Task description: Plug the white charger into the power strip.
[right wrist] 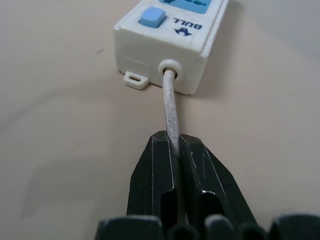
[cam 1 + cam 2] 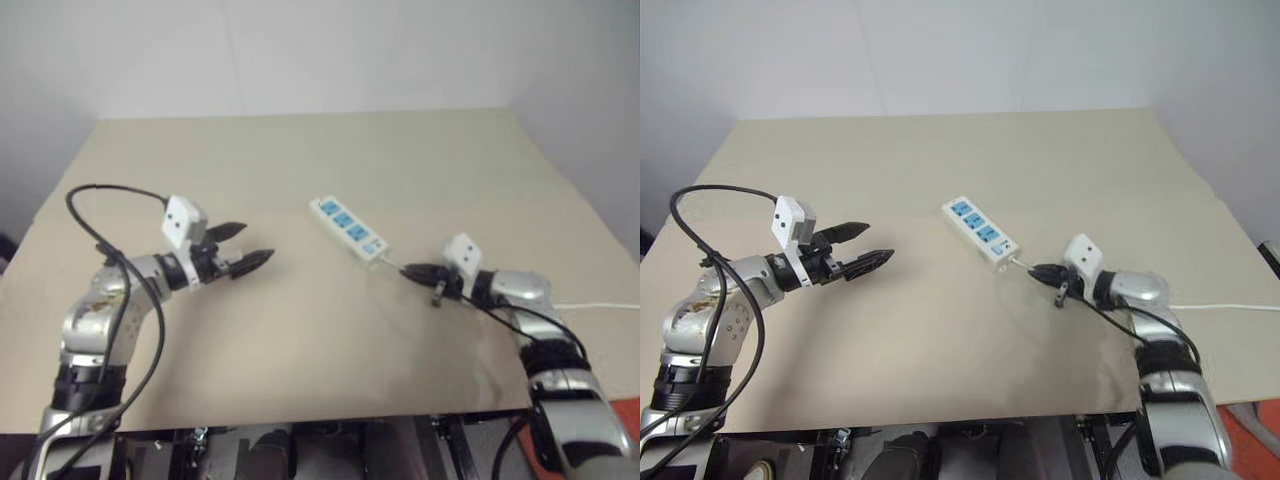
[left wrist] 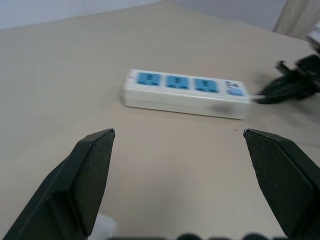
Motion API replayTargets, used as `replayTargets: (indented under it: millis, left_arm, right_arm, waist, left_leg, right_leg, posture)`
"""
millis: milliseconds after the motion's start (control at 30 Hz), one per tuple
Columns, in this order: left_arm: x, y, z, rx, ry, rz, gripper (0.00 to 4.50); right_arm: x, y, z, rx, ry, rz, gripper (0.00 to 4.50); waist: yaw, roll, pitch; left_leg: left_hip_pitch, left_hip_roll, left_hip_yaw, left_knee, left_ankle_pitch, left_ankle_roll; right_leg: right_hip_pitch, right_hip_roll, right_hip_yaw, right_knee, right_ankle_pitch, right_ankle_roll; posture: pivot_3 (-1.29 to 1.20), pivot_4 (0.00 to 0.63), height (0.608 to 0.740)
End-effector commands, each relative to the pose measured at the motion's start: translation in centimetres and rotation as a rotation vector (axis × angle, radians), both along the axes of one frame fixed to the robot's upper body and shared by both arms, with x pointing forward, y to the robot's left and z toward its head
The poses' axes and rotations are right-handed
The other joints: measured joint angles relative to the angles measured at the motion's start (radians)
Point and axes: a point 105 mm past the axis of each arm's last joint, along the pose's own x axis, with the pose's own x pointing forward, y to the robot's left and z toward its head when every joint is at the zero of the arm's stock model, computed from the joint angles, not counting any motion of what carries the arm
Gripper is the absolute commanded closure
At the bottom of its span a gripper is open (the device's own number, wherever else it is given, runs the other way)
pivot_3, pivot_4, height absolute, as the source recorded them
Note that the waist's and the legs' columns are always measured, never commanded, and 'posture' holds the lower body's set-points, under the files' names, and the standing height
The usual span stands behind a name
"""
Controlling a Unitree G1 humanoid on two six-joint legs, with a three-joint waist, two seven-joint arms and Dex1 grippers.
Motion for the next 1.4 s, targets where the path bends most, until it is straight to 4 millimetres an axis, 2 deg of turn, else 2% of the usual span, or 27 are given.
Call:
replayTargets:
  millis: [33, 167, 300, 400, 600, 633, 733, 833, 1033, 1400]
  left_arm:
    - [-0.2, -0.2, 1.1, 0.007, -0.045, -0.024, 0.00]
    - [0.1, -0.4, 1.2, 0.001, -0.049, -0.044, 0.00]
    - [0.6, -0.8, 1.3, -0.003, -0.043, -0.059, 0.00]
    - [0.8, -0.9, 1.5, -0.014, -0.042, -0.072, 0.00]
    - [0.8, -0.8, 1.8, -0.009, -0.072, -0.088, 0.00]
    - [0.8, -0.7, 1.8, -0.014, -0.067, -0.092, 0.00]
    - [0.8, -0.7, 1.9, -0.018, -0.069, -0.092, 0.00]
    - [0.7, -0.7, 2.2, -0.014, -0.091, -0.097, 0.00]
    - [0.4, -0.4, 2.2, -0.016, -0.097, -0.099, 0.00]
    - [-0.3, 0.1, 2.0, -0.020, -0.108, -0.077, 0.00]
  right_arm:
    - [-1.8, -1.5, 2.1, 0.016, -0.054, -0.029, 4.49]
    - [-3.1, -2.9, 1.9, 0.045, -0.023, -0.094, 4.49]
    - [-3.6, -3.0, 2.1, 0.091, -0.001, -0.113, 3.21]
    - [-3.9, -2.7, 3.1, 0.161, -0.027, -0.132, 2.14]
    - [-4.2, -2.2, 4.3, 0.373, -0.070, -0.199, 0.23]
    - [-4.3, -1.8, 4.1, 0.394, -0.059, -0.195, 0.03]
    - [-4.3, -0.4, 3.1, 0.400, -0.053, -0.184, 0.03]
    - [-3.5, 0.3, 2.3, 0.383, -0.102, -0.238, 0.03]
    - [-2.8, 1.9, 1.1, 0.363, -0.087, -0.190, 0.03]
    - [-1.2, 3.3, 0.2, 0.362, -0.068, -0.169, 0.03]
  waist:
    - [0.008, 0.000, 0.000]
    - [0.010, 0.000, 0.000]
    - [0.011, 0.000, 0.000]
    - [0.014, 0.000, 0.000]
    - [0.015, 0.000, 0.000]
    - [0.015, 0.000, 0.000]
    - [0.015, 0.000, 0.000]
    - [0.012, 0.000, 0.000]
    - [0.013, 0.000, 0.000]
    - [0.012, 0.000, 0.000]
  left_leg:
    - [0.000, 0.000, 0.000, 0.000, 0.000, 0.000]
    - [0.002, 0.000, 0.001, 0.000, -0.001, 0.002]
    - [0.006, 0.000, 0.002, 0.000, -0.003, 0.005]
    - [0.006, 0.000, 0.003, 0.000, -0.003, 0.006]
    - [0.007, 0.001, 0.003, 0.000, -0.003, 0.005]
    - [0.007, 0.001, 0.003, 0.000, -0.003, 0.005]
    - [0.007, 0.001, 0.003, 0.000, -0.003, 0.006]
    - [0.007, 0.001, 0.003, 0.000, -0.003, 0.005]
    - [0.007, 0.001, 0.003, 0.000, -0.003, 0.005]
    - [0.007, 0.001, 0.003, 0.000, -0.003, 0.005]
  right_leg:
    - [0.000, 0.000, 0.000, 0.000, 0.000, 0.000]
    - [0.001, 0.000, 0.001, 0.000, 0.000, 0.000]
    - [0.002, 0.000, 0.002, -0.001, 0.000, -0.001]
    - [0.003, 0.000, 0.002, 0.000, 0.001, -0.001]
    - [0.003, 0.000, 0.002, 0.001, 0.001, -0.002]
    - [0.003, 0.000, 0.002, 0.001, 0.001, -0.002]
    - [0.003, 0.000, 0.002, 0.001, 0.001, -0.002]
    - [0.002, 0.001, 0.002, 0.001, 0.001, -0.002]
    - [0.002, 0.001, 0.002, 0.001, 0.001, -0.002]
    - [0.002, 0.001, 0.002, 0.001, 0.001, -0.002]
  posture:
    - [0.00, 0.150, 0.740]
    - [0.00, 0.150, 0.740]
    - [0.00, 0.150, 0.740]
    - [0.00, 0.150, 0.740]
    - [0.00, 0.150, 0.740]
    - [0.00, 0.150, 0.740]
    - [0.00, 0.150, 0.740]
    - [0.00, 0.150, 0.740]
    - [0.00, 0.150, 0.740]
    - [0.00, 0.150, 0.740]
